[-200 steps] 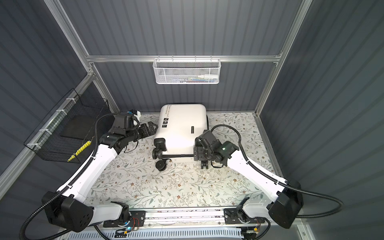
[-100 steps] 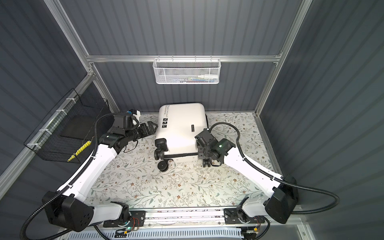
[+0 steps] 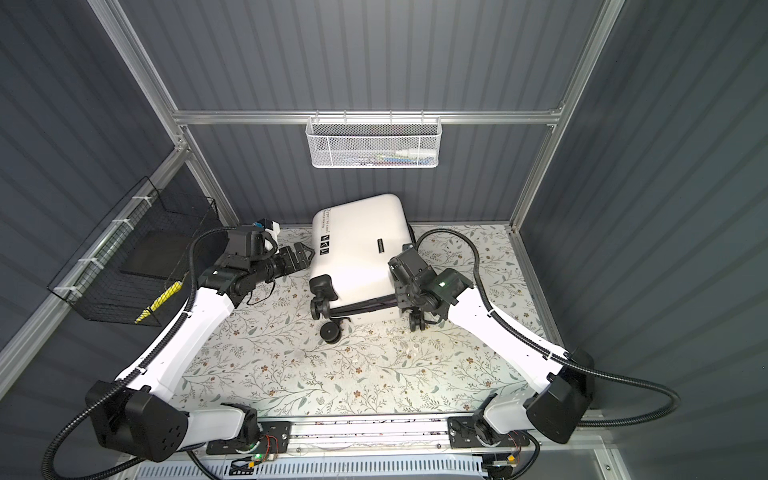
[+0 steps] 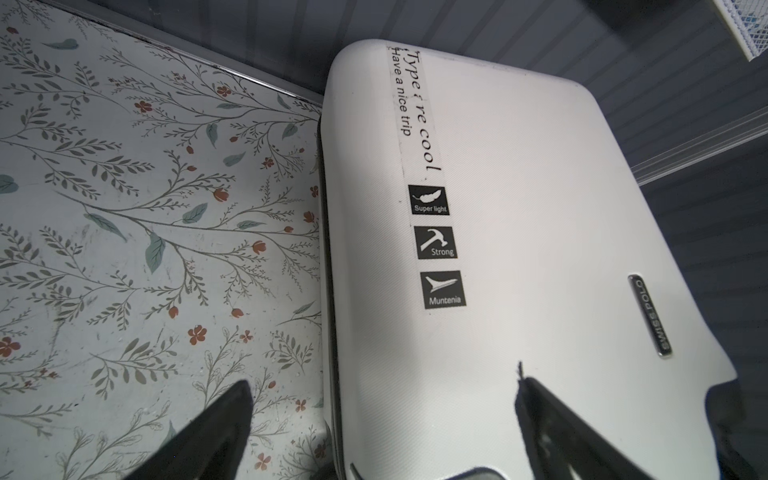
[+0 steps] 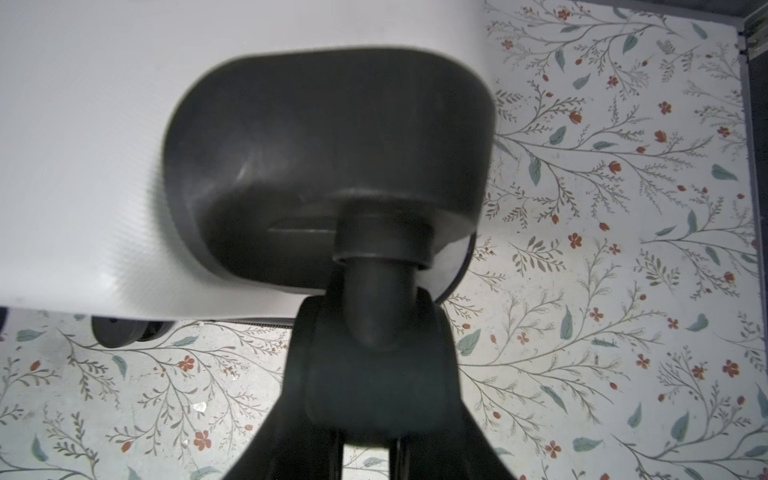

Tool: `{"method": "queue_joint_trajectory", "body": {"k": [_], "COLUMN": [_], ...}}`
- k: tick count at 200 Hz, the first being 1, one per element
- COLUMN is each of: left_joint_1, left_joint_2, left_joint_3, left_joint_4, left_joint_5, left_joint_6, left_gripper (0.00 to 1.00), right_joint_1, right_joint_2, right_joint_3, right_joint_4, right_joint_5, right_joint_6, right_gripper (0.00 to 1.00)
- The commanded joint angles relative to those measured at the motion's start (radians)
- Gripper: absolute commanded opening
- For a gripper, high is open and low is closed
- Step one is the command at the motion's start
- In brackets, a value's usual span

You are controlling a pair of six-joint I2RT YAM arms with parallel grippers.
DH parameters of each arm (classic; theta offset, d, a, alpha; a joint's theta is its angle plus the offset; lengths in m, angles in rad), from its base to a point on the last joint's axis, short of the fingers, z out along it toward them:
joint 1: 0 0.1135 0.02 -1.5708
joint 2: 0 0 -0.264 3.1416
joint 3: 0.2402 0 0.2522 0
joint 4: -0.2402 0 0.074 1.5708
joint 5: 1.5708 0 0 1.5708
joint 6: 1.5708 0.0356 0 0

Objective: Pack the luggage

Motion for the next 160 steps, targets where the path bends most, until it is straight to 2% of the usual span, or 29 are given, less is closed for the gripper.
{"method": "queue_joint_trajectory", "body": {"k": [1, 42, 68, 77, 94, 110, 160], "left_joint_1": [0.007, 0.007, 0.007, 0.007, 0.007, 0.008, 0.035], "left_joint_2": [0.007, 0.007, 0.009, 0.01, 0.014, 0.02, 0.075], "left_joint_3": [-0.021, -0.025, -0.029, -0.031, -0.029, -0.027, -0.002], "left_joint_4": [0.01, 0.009, 0.012, 0.014, 0.014, 0.015, 0.034], "left_joint_5": [0.018, 0.019, 0.019, 0.019, 0.016, 0.008, 0.016], "left_joint_6": [0.005, 0.005, 0.002, 0.002, 0.001, 0.002, -0.001], "left_gripper": [1.0, 1.0, 1.0, 1.0, 1.0, 1.0, 1.0], "right_joint_1": [-0.02, -0.061, -0.072, -0.079, -0.097, -0.118, -0.186], "right_joint_2": [0.013, 0.013, 0.014, 0.013, 0.003, -0.02, -0.093], "right_joint_3": [-0.065, -0.128, -0.133, -0.131, -0.118, -0.102, -0.061], "right_joint_4": [0.101, 0.139, 0.145, 0.147, 0.144, 0.135, 0.114], "right_joint_5": [-0.011, -0.04, -0.057, -0.068, -0.098, -0.132, -0.262], "right_joint_6": [-0.012, 0.003, 0.002, 0.003, 0.003, 0.0, -0.013], "right_gripper": [0.09, 0.1, 0.15, 0.22, 0.44, 0.57, 0.77]}}
